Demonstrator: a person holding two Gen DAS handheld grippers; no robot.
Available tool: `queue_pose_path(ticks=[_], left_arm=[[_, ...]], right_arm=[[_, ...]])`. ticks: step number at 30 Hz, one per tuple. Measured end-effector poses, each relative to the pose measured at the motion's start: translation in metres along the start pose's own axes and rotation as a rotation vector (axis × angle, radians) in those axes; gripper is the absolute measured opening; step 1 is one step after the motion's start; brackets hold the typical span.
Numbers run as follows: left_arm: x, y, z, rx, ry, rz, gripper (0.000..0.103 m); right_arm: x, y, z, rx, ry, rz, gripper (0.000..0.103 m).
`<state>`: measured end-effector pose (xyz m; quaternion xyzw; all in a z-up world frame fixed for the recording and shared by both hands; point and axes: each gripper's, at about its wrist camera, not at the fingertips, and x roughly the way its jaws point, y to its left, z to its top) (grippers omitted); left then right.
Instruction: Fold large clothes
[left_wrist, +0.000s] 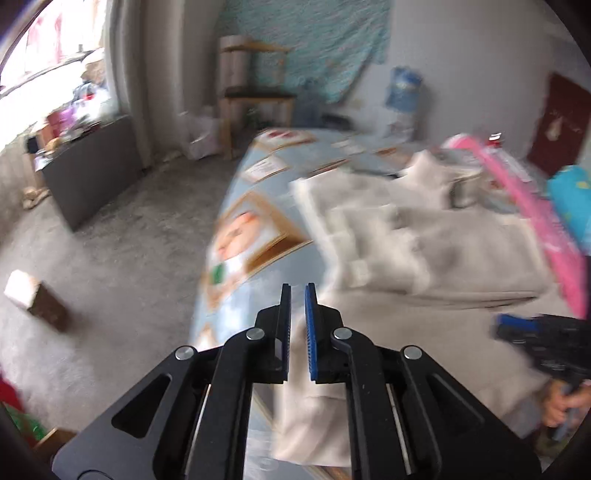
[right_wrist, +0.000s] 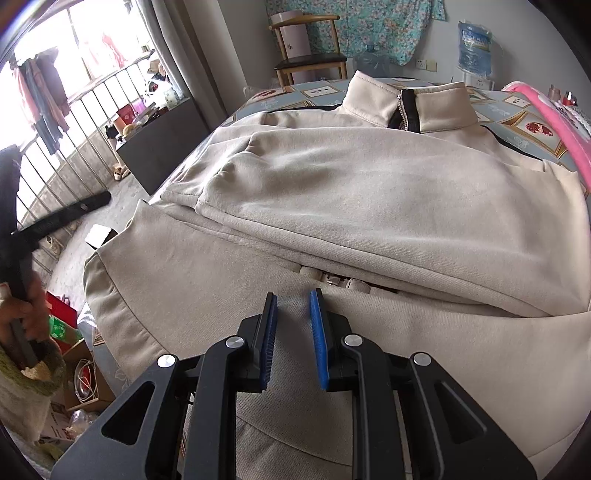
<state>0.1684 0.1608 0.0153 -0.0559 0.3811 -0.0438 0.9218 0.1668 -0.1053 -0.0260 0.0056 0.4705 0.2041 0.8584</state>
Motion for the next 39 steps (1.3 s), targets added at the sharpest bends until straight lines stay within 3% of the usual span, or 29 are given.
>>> queue_pose_path(ticks=[5, 8, 10, 12, 14, 17, 18, 19, 21, 23, 26, 31, 34, 37, 39], left_arm=[[0.012, -0.081, -0.017, 0.201, 0.098, -0.199, 0.008], [0.029, -0.117, -0.036, 0.298, 0.153, -0.225, 0.009], [0.042, -0.127, -0.046, 0.337, 0.189, -0.201, 0.009], [0.042, -0.126, -0.048, 0.346, 0.180, -0.201, 0.009], [0.044, -0.124, -0.047, 0.334, 0.186, -0.208, 0.009], [0.044, -0.118, -0.046, 0.310, 0.189, -0.232, 0.008], [0.045, -0.117, -0.046, 0.303, 0.190, -0.236, 0.008], [0.046, -0.115, -0.044, 0.296, 0.195, -0.244, 0.007], [0.048, -0.113, -0.040, 0.292, 0.208, -0.253, 0.006], [0.049, -0.112, -0.038, 0.295, 0.221, -0.259, 0.005], [0.052, -0.110, -0.035, 0.293, 0.240, -0.278, 0.005], [0.053, -0.111, -0.034, 0.300, 0.252, -0.283, 0.005], [0.052, -0.112, -0.034, 0.310, 0.252, -0.274, 0.005], [0.052, -0.111, -0.034, 0.306, 0.253, -0.272, 0.005], [0.052, -0.111, -0.034, 0.305, 0.257, -0.273, 0.005]], right_arm=[[0.000, 0.001, 0.000, 0.016, 0.001, -0.003, 0.018], [-0.010, -0.010, 0.003, 0.079, 0.013, 0.017, 0.018], [-0.035, -0.027, 0.004, 0.112, -0.034, -0.028, 0.018], [-0.059, -0.049, 0.001, 0.140, -0.063, -0.107, 0.018], [-0.077, -0.078, -0.007, 0.172, -0.055, -0.245, 0.018], [-0.079, -0.129, -0.022, 0.268, 0.012, -0.410, 0.018], [-0.078, -0.148, -0.028, 0.303, 0.048, -0.506, 0.018], [-0.081, -0.159, -0.031, 0.335, 0.056, -0.527, 0.018], [-0.107, -0.168, -0.032, 0.425, 0.000, -0.506, 0.018], [-0.124, -0.150, -0.028, 0.375, -0.056, -0.487, 0.020], [-0.125, -0.108, -0.023, 0.262, -0.070, -0.293, 0.020], [-0.078, -0.009, -0.026, -0.002, 0.023, 0.001, 0.020], [-0.044, 0.026, -0.031, -0.079, 0.085, 0.061, 0.020], [-0.021, 0.041, -0.040, -0.174, 0.099, -0.025, 0.020], [-0.023, 0.041, -0.041, -0.180, 0.108, -0.025, 0.020]])
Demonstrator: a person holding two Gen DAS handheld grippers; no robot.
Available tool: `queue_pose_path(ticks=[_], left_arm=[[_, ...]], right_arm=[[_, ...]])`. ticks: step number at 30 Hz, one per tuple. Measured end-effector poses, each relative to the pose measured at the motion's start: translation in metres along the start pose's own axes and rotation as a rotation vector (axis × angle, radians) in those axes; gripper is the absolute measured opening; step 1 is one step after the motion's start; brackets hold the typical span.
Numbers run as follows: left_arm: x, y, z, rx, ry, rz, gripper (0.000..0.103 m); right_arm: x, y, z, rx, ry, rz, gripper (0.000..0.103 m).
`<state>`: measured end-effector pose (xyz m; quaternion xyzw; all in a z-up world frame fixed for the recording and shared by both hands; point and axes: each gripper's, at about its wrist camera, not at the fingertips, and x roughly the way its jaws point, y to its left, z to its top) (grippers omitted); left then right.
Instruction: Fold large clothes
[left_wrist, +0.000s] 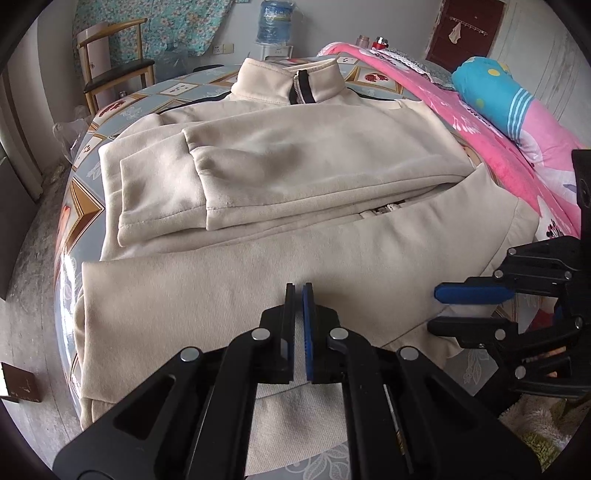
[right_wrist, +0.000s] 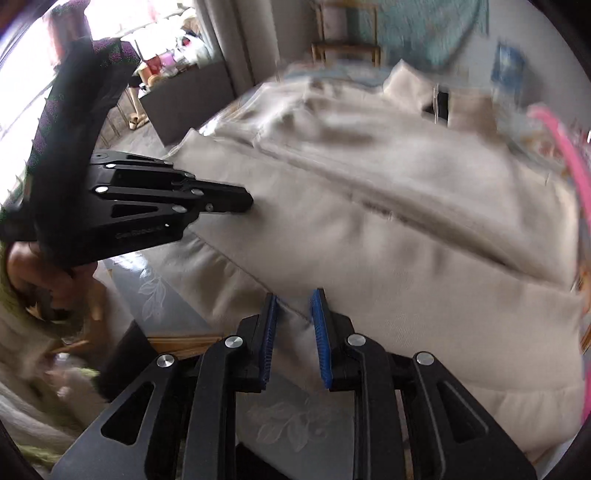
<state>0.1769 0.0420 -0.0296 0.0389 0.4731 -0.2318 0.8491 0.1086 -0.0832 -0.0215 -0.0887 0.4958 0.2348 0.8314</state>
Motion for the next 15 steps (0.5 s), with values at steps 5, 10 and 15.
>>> queue_pose_path(ticks=[5, 10, 15], left_arm=[[0.000, -0.001, 0.000, 0.005, -0.001, 0.006, 0.005], [0.000, 0.000, 0.000, -0.001, -0.002, 0.002, 0.005], [0.000, 0.000, 0.000, -0.002, 0.005, 0.000, 0.005]], right_arm=[[-0.050, -0.038, -0.010, 0.091, -0.056, -0.115, 0.020], [-0.059, -0.109, -0.053, 0.304, 0.009, -0.290, 0.020], [-0.065, -0.114, -0.056, 0.335, 0.003, -0.324, 0.021]])
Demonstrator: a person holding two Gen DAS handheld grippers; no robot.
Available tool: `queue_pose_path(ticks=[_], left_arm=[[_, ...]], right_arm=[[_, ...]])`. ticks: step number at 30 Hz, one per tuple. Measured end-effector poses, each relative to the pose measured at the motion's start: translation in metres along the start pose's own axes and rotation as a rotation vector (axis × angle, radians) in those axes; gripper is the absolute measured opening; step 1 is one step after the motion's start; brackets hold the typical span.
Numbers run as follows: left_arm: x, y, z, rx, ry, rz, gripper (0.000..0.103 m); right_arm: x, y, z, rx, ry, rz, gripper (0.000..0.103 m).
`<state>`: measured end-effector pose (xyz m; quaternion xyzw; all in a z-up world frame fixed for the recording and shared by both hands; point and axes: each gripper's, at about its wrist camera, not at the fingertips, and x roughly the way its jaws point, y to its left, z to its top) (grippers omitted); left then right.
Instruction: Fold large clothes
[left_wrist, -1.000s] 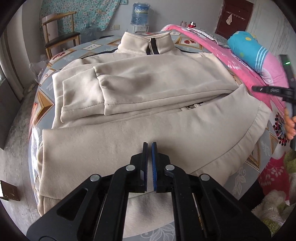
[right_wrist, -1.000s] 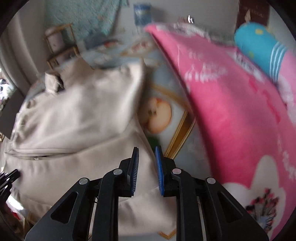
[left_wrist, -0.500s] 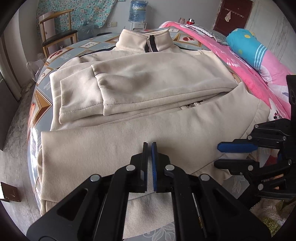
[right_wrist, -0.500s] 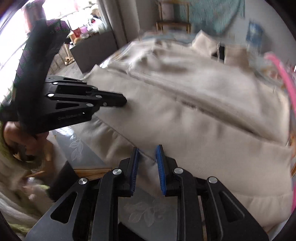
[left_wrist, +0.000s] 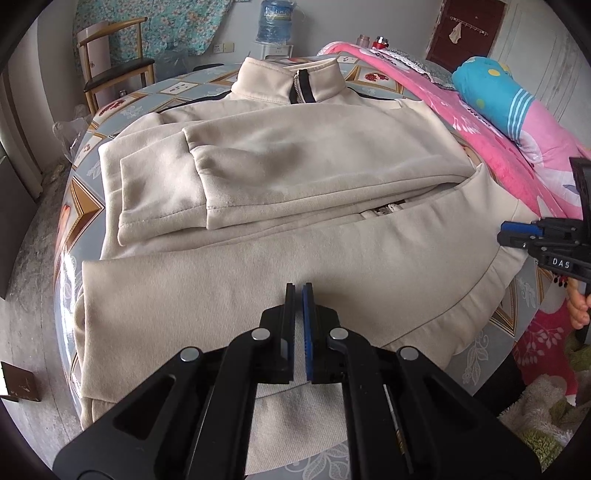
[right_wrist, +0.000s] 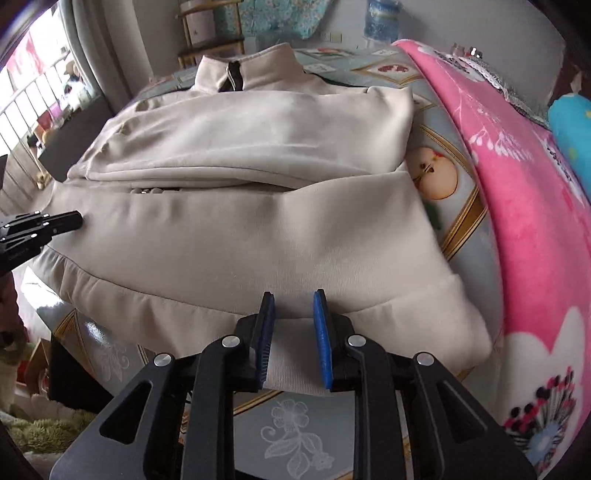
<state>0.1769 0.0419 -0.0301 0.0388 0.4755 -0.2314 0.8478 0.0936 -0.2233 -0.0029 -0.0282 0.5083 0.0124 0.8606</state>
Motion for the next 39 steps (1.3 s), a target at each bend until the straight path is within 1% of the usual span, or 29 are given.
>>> queue_pose_path(ticks=[2, 4, 6, 7, 9, 10, 11, 12, 13, 14, 15, 16, 17, 18, 19, 20, 22, 24, 26, 28, 29, 30, 32, 34, 36, 37, 38, 39], left_arm=[[0.000, 0.000, 0.000, 0.002, 0.002, -0.001, 0.005], [-0.001, 0.000, 0.001, 0.003, 0.004, -0.001, 0.005], [-0.001, 0.000, 0.001, -0.002, 0.004, -0.005, 0.005], [0.000, 0.001, 0.002, -0.009, 0.006, -0.011, 0.005], [0.000, 0.004, 0.004, -0.025, 0.017, -0.021, 0.005], [0.000, 0.004, 0.005, -0.030, 0.024, -0.019, 0.005], [-0.001, 0.004, 0.006, -0.033, 0.030, -0.013, 0.007], [-0.004, 0.004, 0.009, -0.038, 0.034, 0.002, 0.018], [-0.007, 0.005, 0.011, -0.041, 0.034, 0.007, 0.029], [-0.011, 0.007, 0.016, -0.047, 0.026, 0.001, 0.034], [-0.017, 0.008, 0.021, -0.052, 0.011, -0.004, 0.044], [-0.022, 0.010, 0.026, -0.057, -0.003, 0.001, 0.056], [-0.026, 0.012, 0.034, -0.062, -0.019, 0.015, 0.061], [-0.031, 0.015, 0.044, -0.069, -0.035, 0.033, 0.069], [-0.033, 0.018, 0.052, -0.074, -0.045, 0.043, 0.070], [-0.035, 0.021, 0.063, -0.078, -0.054, 0.049, 0.071], [-0.035, 0.030, 0.089, -0.101, -0.069, 0.071, 0.078], [-0.034, 0.041, 0.120, -0.134, -0.095, 0.084, 0.080], [-0.029, 0.049, 0.148, -0.158, -0.121, 0.082, 0.082], [-0.015, 0.060, 0.187, -0.191, -0.141, 0.077, 0.083], [-0.008, 0.062, 0.201, -0.197, -0.142, 0.072, 0.083], [0.006, 0.066, 0.223, -0.202, -0.136, 0.063, 0.083], [0.034, 0.078, 0.255, -0.217, -0.108, 0.064, 0.083], [0.069, 0.088, 0.285, -0.240, -0.062, 0.045, 0.083], [0.102, 0.095, 0.307, -0.258, -0.012, 0.063, 0.083], [0.114, 0.097, 0.313, -0.259, 0.009, 0.074, 0.082], [0.126, 0.096, 0.318, -0.256, 0.032, 0.088, 0.080], [0.143, 0.094, 0.323, -0.238, 0.065, 0.099, 0.071]], right_arm=[[-0.001, -0.009, 0.007, 0.038, -0.027, -0.003, 0.021], [-0.001, -0.027, 0.013, 0.114, -0.047, -0.015, 0.024], [0.013, -0.042, 0.015, 0.163, -0.010, -0.052, 0.027], [0.024, -0.047, 0.014, 0.182, 0.033, -0.054, 0.027], [0.024, -0.045, 0.019, 0.172, 0.048, -0.049, 0.028], [0.022, -0.042, 0.024, 0.156, 0.051, -0.052, 0.031], [0.017, -0.041, 0.029, 0.151, 0.042, -0.052, 0.034], [0.008, -0.040, 0.037, 0.153, 0.019, -0.035, 0.037], [0.000, -0.042, 0.047, 0.159, -0.001, -0.005, 0.047], [-0.005, -0.043, 0.058, 0.162, -0.017, 0.019, 0.055], [-0.012, -0.044, 0.069, 0.165, -0.037, 0.043, 0.059], [-0.021, -0.044, 0.087, 0.160, -0.066, 0.072, 0.065], [-0.025, -0.042, 0.098, 0.152, -0.082, 0.086, 0.069], [-0.028, -0.041, 0.110, 0.144, -0.102, 0.103, 0.071], [-0.030, -0.040, 0.131, 0.139, -0.122, 0.125, 0.074], [-0.029, -0.039, 0.143, 0.139, -0.126, 0.136, 0.076], [-0.022, -0.039, 0.181, 0.143, -0.135, 0.200, 0.078], [-0.010, -0.038, 0.208, 0.155, -0.126, 0.233, 0.079], [0.013, -0.037, 0.244, 0.163, -0.102, 0.245, 0.079], [0.040, -0.034, 0.275, 0.173, -0.062, 0.258, 0.079], [0.050, -0.035, 0.287, 0.172, -0.049, 0.255, 0.079], [0.069, -0.034, 0.305, 0.171, -0.023, 0.250, 0.079], [0.097, -0.033, 0.329, 0.187, 0.026, 0.239, 0.079], [0.126, -0.033, 0.348, 0.200, 0.084, 0.231, 0.079], [0.154, -0.031, 0.362, 0.206, 0.138, 0.221, 0.079], [0.171, -0.031, 0.368, 0.212, 0.172, 0.221, 0.077], [0.181, -0.032, 0.369, 0.216, 0.193, 0.223, 0.071], [0.191, -0.032, 0.370, 0.217, 0.217, 0.225, 0.069]])
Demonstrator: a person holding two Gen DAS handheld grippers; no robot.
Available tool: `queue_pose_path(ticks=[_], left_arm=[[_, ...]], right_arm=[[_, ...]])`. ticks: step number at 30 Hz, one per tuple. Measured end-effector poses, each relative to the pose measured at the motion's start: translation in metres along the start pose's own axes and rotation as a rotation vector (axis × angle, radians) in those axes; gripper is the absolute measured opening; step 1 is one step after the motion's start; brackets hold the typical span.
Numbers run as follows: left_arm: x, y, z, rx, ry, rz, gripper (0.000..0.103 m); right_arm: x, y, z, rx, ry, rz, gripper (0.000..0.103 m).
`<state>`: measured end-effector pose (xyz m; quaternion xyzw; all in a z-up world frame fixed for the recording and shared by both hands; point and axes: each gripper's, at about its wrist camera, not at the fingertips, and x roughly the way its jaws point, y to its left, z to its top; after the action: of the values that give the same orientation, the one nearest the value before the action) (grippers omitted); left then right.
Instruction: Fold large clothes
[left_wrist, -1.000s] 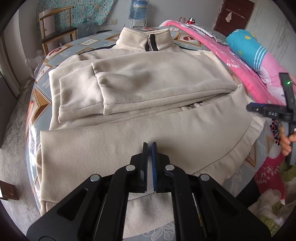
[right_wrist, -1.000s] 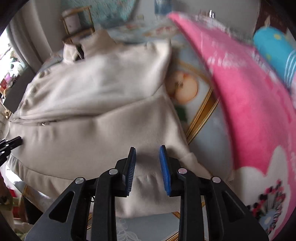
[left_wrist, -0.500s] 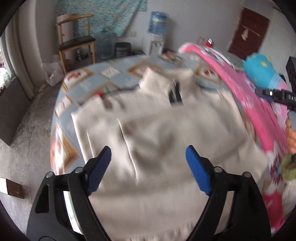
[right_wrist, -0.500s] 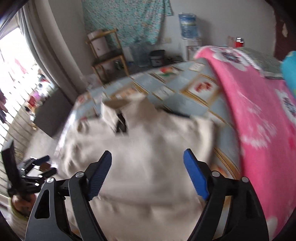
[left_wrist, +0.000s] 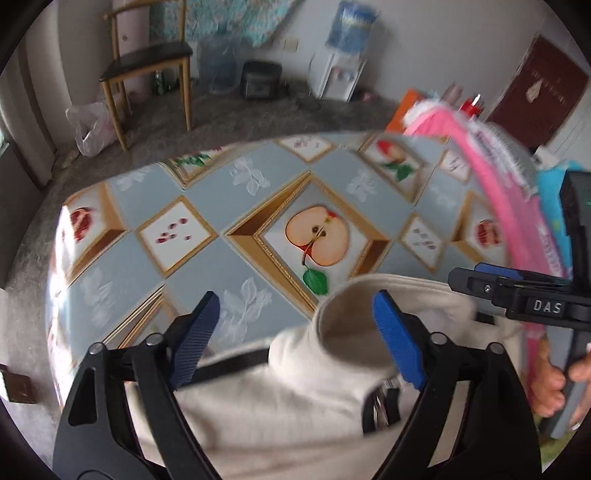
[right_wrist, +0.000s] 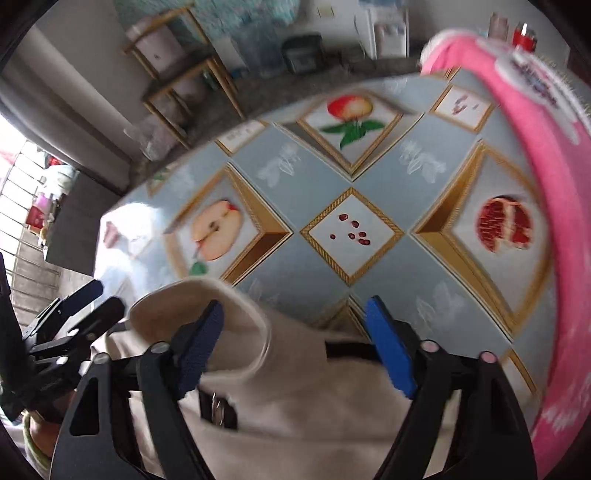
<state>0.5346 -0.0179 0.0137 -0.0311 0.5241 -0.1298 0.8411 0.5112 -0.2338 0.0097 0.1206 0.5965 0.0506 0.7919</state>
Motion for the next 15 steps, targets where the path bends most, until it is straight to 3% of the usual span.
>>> queue_pose_path(ticks=[2, 3, 4, 5, 7, 10, 13, 15], left_arm=[[0.016, -0.006, -0.001, 0.025, 0.035, 0.004, 0.049], [0.022, -0.008, -0.002, 0.037, 0.050, 0.004, 0.028], [0.021, -0.013, -0.007, 0.056, 0.036, -0.014, 0.013], [0.015, -0.017, -0.012, 0.082, 0.007, -0.028, 0.011], [-0.004, -0.030, -0.025, 0.174, -0.058, -0.035, 0.005], [-0.041, -0.052, -0.055, 0.335, -0.130, -0.054, 0.005], [-0.062, -0.061, -0.086, 0.429, -0.149, -0.069, 0.005], [-0.061, -0.062, -0.109, 0.466, -0.121, -0.060, 0.005]], right_arm=[[0.007, -0.001, -0.001, -0.004, 0.021, 0.035, 0.044], [0.007, -0.001, -0.002, -0.012, 0.027, 0.067, 0.033], [0.001, 0.000, -0.008, -0.031, 0.015, 0.119, 0.016], [-0.008, 0.002, -0.014, -0.060, -0.010, 0.132, 0.007], [-0.030, 0.009, -0.030, -0.138, -0.067, 0.140, 0.006], [-0.061, 0.019, -0.067, -0.261, -0.127, 0.131, 0.005], [-0.072, 0.020, -0.108, -0.348, -0.130, 0.094, 0.005], [-0.059, 0.020, -0.136, -0.417, -0.092, 0.007, 0.005]])
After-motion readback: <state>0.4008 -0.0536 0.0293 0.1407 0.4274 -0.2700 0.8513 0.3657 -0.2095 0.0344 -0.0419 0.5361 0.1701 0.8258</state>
